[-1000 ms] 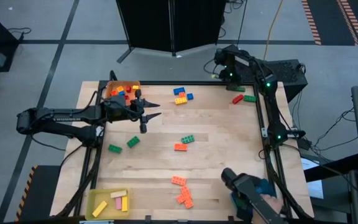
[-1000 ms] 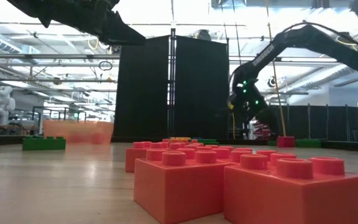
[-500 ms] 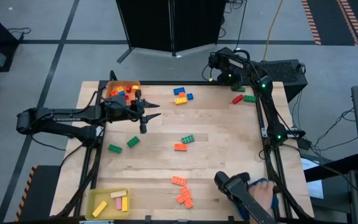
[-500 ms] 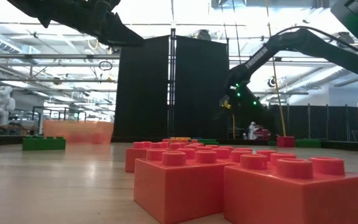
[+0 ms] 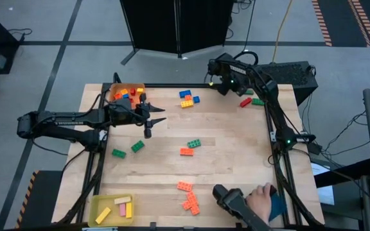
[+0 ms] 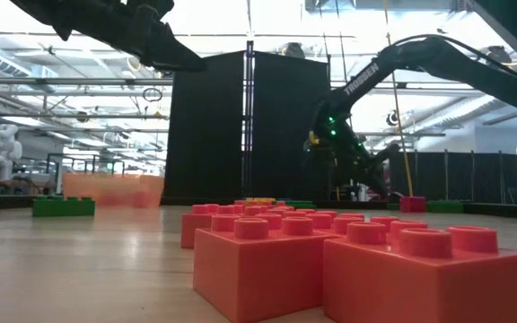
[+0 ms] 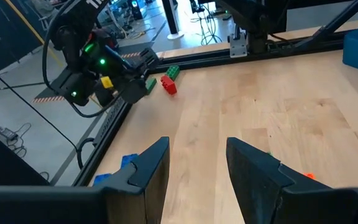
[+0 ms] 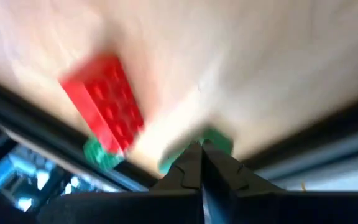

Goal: Sort blocks by size
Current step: Put the green block into the yellow bin

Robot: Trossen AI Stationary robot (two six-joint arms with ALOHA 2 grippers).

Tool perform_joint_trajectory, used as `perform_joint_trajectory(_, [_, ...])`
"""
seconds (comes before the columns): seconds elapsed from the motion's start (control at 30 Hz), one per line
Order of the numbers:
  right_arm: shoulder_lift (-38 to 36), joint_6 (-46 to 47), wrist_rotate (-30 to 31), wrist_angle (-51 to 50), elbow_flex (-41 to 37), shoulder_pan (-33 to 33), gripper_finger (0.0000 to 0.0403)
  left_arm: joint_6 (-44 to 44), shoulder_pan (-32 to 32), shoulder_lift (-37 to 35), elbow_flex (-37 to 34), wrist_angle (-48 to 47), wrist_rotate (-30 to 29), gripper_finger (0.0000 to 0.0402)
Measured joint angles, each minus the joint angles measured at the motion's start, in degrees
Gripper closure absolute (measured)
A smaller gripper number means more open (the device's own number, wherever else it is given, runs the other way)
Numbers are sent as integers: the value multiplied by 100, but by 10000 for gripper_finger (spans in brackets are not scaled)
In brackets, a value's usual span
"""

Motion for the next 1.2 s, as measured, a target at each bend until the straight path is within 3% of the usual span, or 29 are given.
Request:
perform_joint_trajectory(0.1, [0,175,-394,0,0,57,403,-7,0,0,0,4,0,240])
perform_joint_trajectory(0.5, [-232,1082,-609,-4,258,37,403,-39,-1,0,0,21,-2,240])
perform_joint_trajectory(0.63, [-574,1501,-1487,-2,258,1,403,-42,-1,0,0,2,-2,240])
perform_joint_trajectory(0.73, [-821,2141,-2621,3,262,29,403,-44,-1,0,0,2,-2,240])
perform_joint_trajectory(0.83, [-870,3844,-3549,339,262,164,403,-48,-1,0,0,2,-2,240])
perform_joint_trajectory(0.9, [-860,5528,-3474,658,260,259,403,-53,-1,0,0,2,-2,240])
perform_joint_trajectory(0.97, [-794,6869,-3015,743,262,332,403,-55,-1,0,0,-15,-2,240])
perform_joint_trajectory(1.07, [-750,7741,-2438,884,73,441,403,-81,-13,0,0,-108,-2,240])
perform_joint_trajectory(1.2, [-750,8070,-2372,1512,-354,573,403,-198,-17,0,0,-232,-2,240])
